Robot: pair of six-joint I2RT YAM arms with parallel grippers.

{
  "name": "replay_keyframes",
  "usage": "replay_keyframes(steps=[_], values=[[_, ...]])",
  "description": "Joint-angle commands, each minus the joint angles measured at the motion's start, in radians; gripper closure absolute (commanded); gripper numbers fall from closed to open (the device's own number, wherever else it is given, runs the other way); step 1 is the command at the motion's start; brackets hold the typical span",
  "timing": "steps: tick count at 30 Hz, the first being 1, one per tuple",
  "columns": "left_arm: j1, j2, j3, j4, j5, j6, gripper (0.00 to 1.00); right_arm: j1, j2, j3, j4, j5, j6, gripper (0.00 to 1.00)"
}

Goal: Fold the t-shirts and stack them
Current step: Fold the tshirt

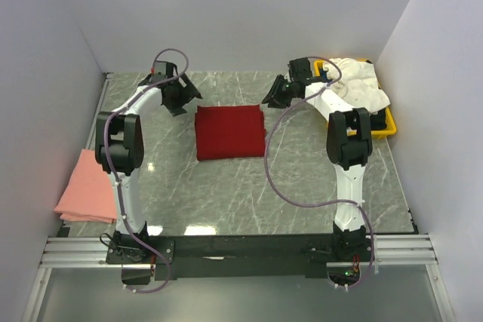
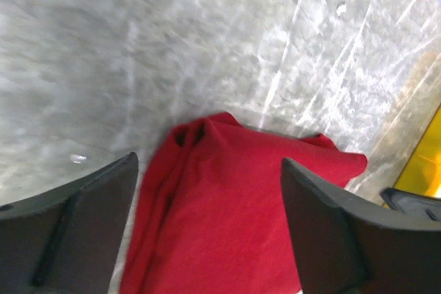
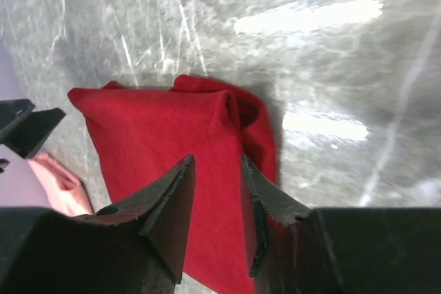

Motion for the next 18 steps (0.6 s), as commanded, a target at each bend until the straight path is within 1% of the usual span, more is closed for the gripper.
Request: replay_keyframes(steps=[1, 2, 3, 5, 6, 7, 8, 9, 11, 12, 13, 15, 16, 18], values=[[0.018, -0.080, 0.002, 0.014, -0.031, 0.035, 0.09, -0.006, -0.115, -0.005, -0.006, 0.041, -0.031, 0.60], [0.018, -0.118, -0.010, 0.017, -0.039, 0.035, 0.09, -0.003, -0.135, -0.035, 0.002, 0.058, -0.034, 0.60], [0.015, -0.138, -0.033, 0.015, -0.046, 0.028, 0.12, 0.002, -0.154, -0.056, 0.008, 0.059, -0.034, 0.60], [0.005, -0.203, -0.074, 0.026, -0.063, 0.014, 0.21, 0.014, -0.212, -0.121, 0.034, 0.064, -0.032, 0.60], [-0.021, -0.224, -0.125, 0.041, -0.077, -0.003, 0.28, 0.035, -0.231, -0.144, 0.041, 0.068, -0.032, 0.60], [-0.037, -0.244, -0.151, 0.047, -0.091, -0.017, 0.43, 0.048, -0.260, -0.164, 0.048, 0.072, -0.031, 0.61], [-0.054, -0.279, -0.183, 0.066, -0.097, -0.030, 0.52, 0.064, -0.274, -0.210, 0.066, 0.069, -0.023, 0.61], [-0.090, -0.293, -0.246, 0.096, -0.099, -0.059, 0.67, 0.095, -0.287, -0.233, 0.075, 0.064, -0.023, 0.62], [-0.130, -0.322, -0.306, 0.130, -0.106, -0.093, 0.79, 0.133, -0.330, -0.313, 0.113, 0.079, -0.009, 0.62], [-0.168, -0.327, -0.367, 0.151, -0.097, -0.116, 0.83, 0.149, -0.343, -0.339, 0.130, 0.079, -0.005, 0.62], [-0.187, -0.332, -0.395, 0.188, -0.094, -0.129, 0.90, 0.178, -0.358, -0.388, 0.143, 0.076, 0.009, 0.62], [-0.233, -0.329, -0.466, 0.231, -0.066, -0.158, 0.97, 0.204, -0.369, -0.434, 0.192, 0.067, 0.021, 0.62], [-0.245, -0.324, -0.485, 0.271, -0.054, -0.165, 0.99, 0.224, -0.369, -0.465, 0.210, 0.059, 0.032, 0.63], [-0.276, -0.324, -0.553, 0.326, -0.014, -0.181, 0.99, 0.244, -0.370, -0.493, 0.224, 0.058, 0.034, 0.64]])
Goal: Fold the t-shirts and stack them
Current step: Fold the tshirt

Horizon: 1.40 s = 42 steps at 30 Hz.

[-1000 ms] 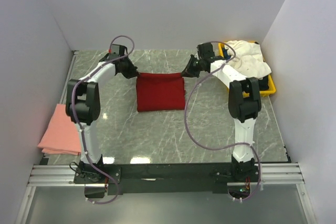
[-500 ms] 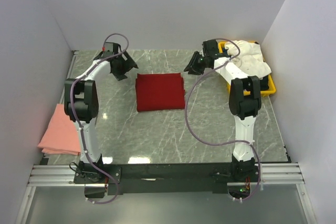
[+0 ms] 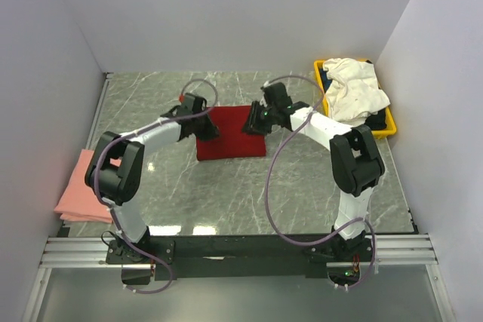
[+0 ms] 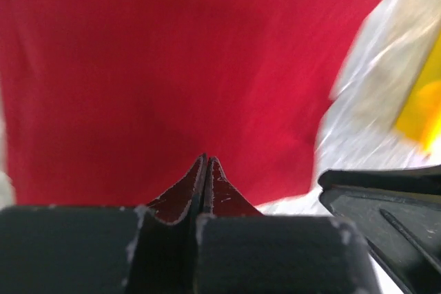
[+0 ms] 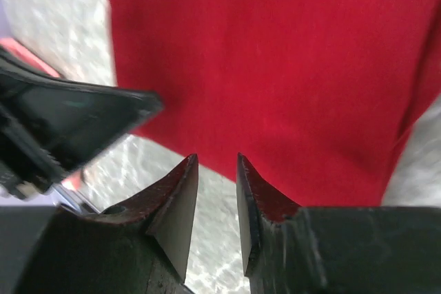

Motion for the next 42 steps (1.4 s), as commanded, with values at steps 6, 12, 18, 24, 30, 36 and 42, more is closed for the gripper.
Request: replay_keyframes(steps=[6, 12, 18, 24, 30, 36, 42], values=[[-0.047, 0.036, -0.190, 0.188, 0.053, -0.065, 0.99, 0.030, -0.029, -0.176, 0.109, 0.040, 0.014, 0.64], [-0.047, 0.039, -0.271, 0.242, 0.063, -0.079, 0.99, -0.024, -0.015, -0.284, 0.143, 0.042, 0.017, 0.66], [-0.047, 0.001, -0.314, 0.236, 0.046, -0.085, 0.99, -0.039, -0.041, -0.310, 0.131, 0.071, 0.000, 0.66], [-0.026, -0.090, -0.362, 0.227, 0.033, -0.073, 0.89, -0.058, -0.061, -0.325, 0.124, 0.059, -0.009, 0.66], [0.087, -0.171, -0.374, 0.227, 0.101, -0.054, 0.81, -0.081, -0.084, -0.335, 0.126, 0.016, -0.016, 0.66], [0.163, -0.204, -0.334, 0.167, 0.110, -0.014, 0.70, -0.079, -0.130, -0.345, 0.137, -0.019, -0.019, 0.66], [0.192, -0.135, -0.273, 0.121, 0.106, 0.007, 0.54, -0.078, -0.188, -0.367, 0.138, -0.024, -0.019, 0.64]])
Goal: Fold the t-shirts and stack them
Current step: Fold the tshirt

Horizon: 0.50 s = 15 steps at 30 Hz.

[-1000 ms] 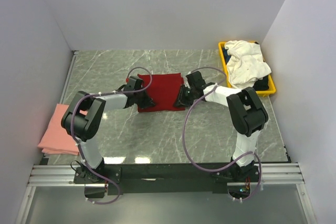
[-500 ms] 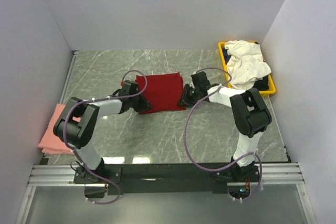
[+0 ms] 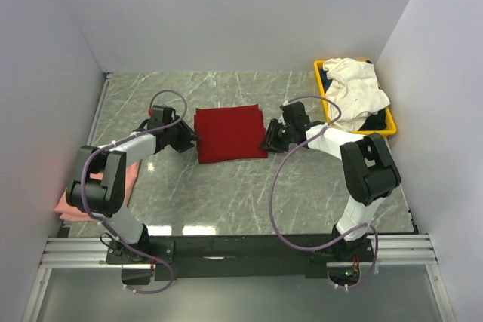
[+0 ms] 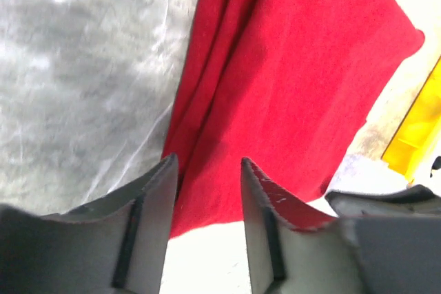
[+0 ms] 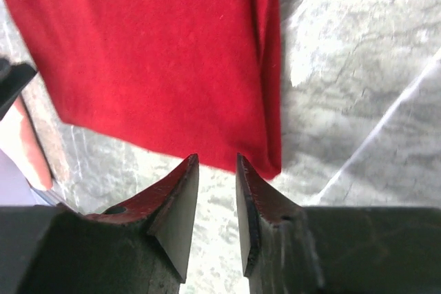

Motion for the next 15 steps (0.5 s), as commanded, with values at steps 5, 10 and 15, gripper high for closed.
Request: replay_keyframes(steps=[5, 10, 15], values=[[0.007, 0.082, 0.088, -0.026, 0.015, 0.044, 0.49, -0.001, -0.094, 0.001, -0.016, 0.028, -0.025, 0.57], [0.007, 0.140, 0.118, -0.042, 0.000, 0.054, 0.47, -0.007, -0.045, 0.142, -0.094, 0.143, -0.067, 0.45], [0.005, 0.202, 0.175, -0.070, -0.017, 0.062, 0.46, -0.018, 0.084, 0.311, -0.154, 0.192, -0.120, 0.39]])
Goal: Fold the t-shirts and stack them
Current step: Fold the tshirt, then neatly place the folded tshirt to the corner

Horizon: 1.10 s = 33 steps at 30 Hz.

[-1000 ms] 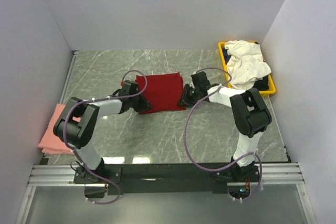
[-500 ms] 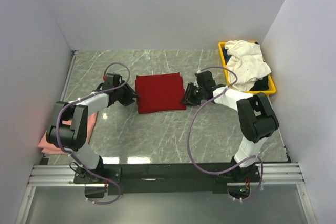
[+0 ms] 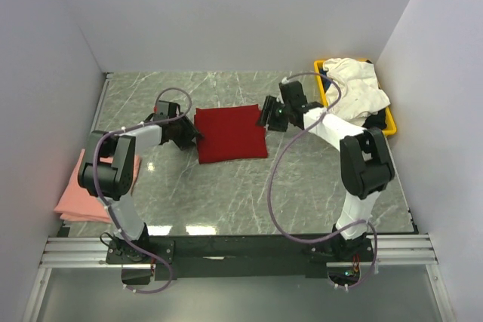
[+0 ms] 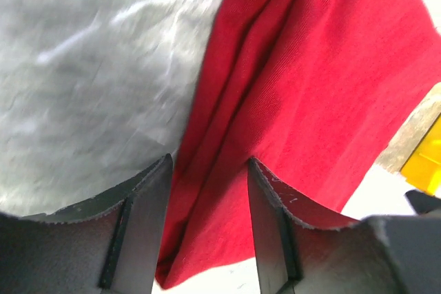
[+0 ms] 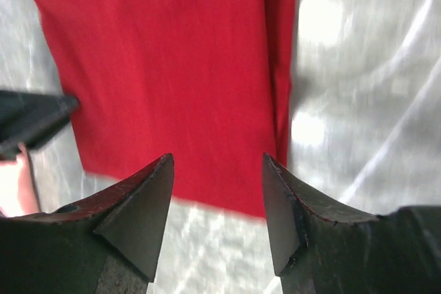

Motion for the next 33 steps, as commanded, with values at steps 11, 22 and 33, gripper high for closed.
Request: replay_keyframes(steps=[11, 22, 33], values=[[-0.042, 0.143, 0.175, -0.154, -0.182, 0.052, 0.49, -0.019, 0.254, 0.255, -0.106, 0.084, -0.059, 0.41], [-0.064, 0.200, 0.234, -0.253, -0.295, 0.051, 0.55, -0.007, 0.303, 0.249, -0.092, 0.044, -0.054, 0.51], [-0.064, 0.179, 0.231, -0.260, -0.255, -0.046, 0.99, 0.002, 0.294, 0.319, -0.132, 0.034, -0.057, 0.51]])
